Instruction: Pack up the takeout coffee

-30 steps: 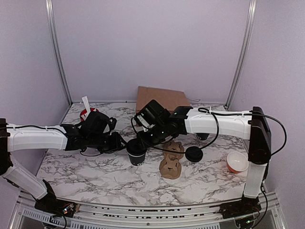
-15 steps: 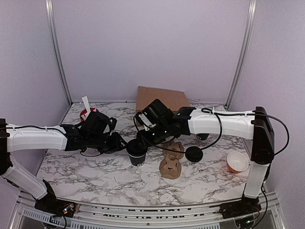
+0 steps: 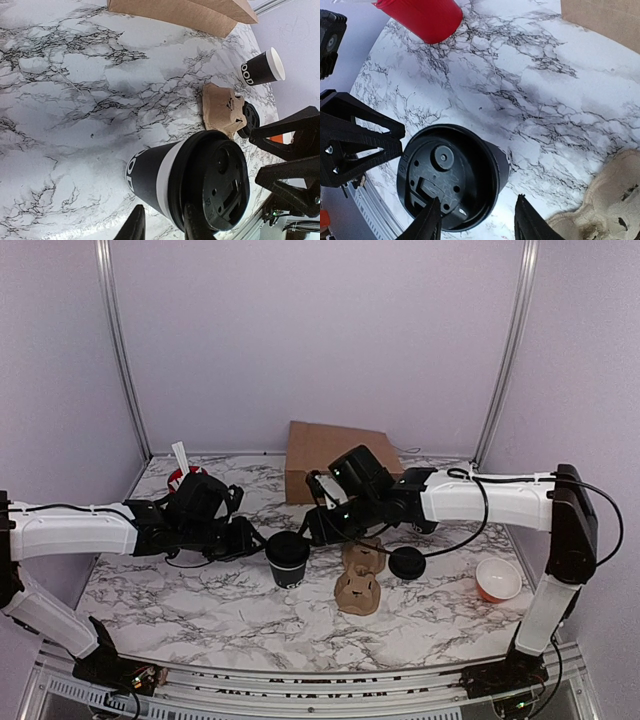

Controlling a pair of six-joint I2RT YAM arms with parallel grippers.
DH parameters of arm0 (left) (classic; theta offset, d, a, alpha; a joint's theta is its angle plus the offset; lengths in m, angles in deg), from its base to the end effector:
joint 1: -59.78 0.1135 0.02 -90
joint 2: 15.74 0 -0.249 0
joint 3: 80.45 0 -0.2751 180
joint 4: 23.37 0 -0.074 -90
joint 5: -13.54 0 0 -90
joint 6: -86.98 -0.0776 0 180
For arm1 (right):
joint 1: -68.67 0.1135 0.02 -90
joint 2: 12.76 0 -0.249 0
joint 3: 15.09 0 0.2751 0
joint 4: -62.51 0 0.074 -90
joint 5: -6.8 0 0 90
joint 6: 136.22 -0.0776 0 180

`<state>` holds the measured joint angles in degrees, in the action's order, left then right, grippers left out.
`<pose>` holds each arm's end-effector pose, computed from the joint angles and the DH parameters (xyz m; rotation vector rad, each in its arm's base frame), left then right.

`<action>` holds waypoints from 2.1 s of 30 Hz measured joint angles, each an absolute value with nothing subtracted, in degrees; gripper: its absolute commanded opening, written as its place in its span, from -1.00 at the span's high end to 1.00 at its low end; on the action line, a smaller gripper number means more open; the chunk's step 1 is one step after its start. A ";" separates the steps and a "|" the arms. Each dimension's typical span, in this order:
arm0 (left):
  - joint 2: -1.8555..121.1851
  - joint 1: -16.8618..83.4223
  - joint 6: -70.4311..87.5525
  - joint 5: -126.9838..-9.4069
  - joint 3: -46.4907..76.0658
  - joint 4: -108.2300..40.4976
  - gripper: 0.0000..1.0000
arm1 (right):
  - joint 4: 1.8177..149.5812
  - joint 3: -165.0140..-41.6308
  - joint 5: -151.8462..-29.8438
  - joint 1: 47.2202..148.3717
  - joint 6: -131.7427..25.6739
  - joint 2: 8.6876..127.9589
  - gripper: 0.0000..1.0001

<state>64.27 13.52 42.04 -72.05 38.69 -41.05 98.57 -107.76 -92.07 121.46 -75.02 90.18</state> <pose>0.2431 -0.2627 0.1777 0.0710 2.3858 -0.9184 0.2629 0.3660 0.1981 -0.6053 2.4692 0.8144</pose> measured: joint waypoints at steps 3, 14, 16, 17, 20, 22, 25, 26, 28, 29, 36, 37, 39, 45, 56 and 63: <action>64.27 13.52 41.65 -72.01 38.69 -41.27 0.45 | 95.44 -103.17 -94.82 120.07 -76.26 88.15 0.05; 64.27 13.52 41.58 -70.48 38.69 -41.20 0.45 | 84.27 -92.68 -103.67 117.44 -81.84 85.78 0.18; 64.27 13.52 41.58 -70.30 38.69 -41.18 0.46 | 83.05 -92.68 -104.48 117.44 -82.34 85.78 0.21; 64.27 13.52 41.58 -70.26 38.69 -41.18 0.46 | 82.37 -92.68 -104.90 117.44 -82.64 85.78 0.23; 64.29 13.52 41.60 -69.91 38.69 -41.10 0.48 | 81.06 -92.68 -105.55 117.44 -83.13 85.78 0.29; 64.42 13.52 41.60 -69.76 38.69 -40.83 0.48 | 80.64 -92.68 -105.82 117.44 -83.37 85.81 0.31; 64.70 13.52 41.65 -69.39 38.69 -40.48 0.48 | 80.19 -92.68 -106.03 117.44 -83.76 85.92 0.33; 64.81 13.52 41.67 -69.32 38.69 -40.44 0.48 | 80.14 -92.68 -106.10 117.44 -83.76 85.96 0.34; 65.01 13.54 41.75 -69.17 38.69 -40.26 0.48 | 80.03 -92.68 -106.14 117.44 -83.76 86.18 0.34; 65.10 13.52 41.78 -69.01 38.69 -40.16 0.48 | 79.99 -92.68 -106.16 117.42 -83.76 86.37 0.34; 65.91 13.52 42.08 -68.53 38.69 -39.35 0.48 | 79.86 -92.70 -106.19 117.38 -83.78 86.77 0.34; 65.99 13.52 42.17 -68.42 38.69 -39.15 0.48 | 79.86 -92.70 -106.19 117.38 -83.76 86.77 0.34; 66.10 13.52 42.41 -68.10 38.69 -38.78 0.48 | 79.92 -92.94 -106.19 117.38 -83.74 86.92 0.34; 66.30 13.54 43.07 -67.86 38.69 -38.28 0.49 | 81.30 -95.26 -105.01 117.33 -83.41 88.45 0.34; 64.11 13.52 42.74 -71.00 38.69 -39.30 0.49 | 85.48 -97.36 -100.90 117.51 -81.07 88.63 0.33; 63.52 13.54 42.69 -71.20 38.69 -40.81 0.48 | 86.92 -98.34 -99.74 117.79 -80.00 88.63 0.30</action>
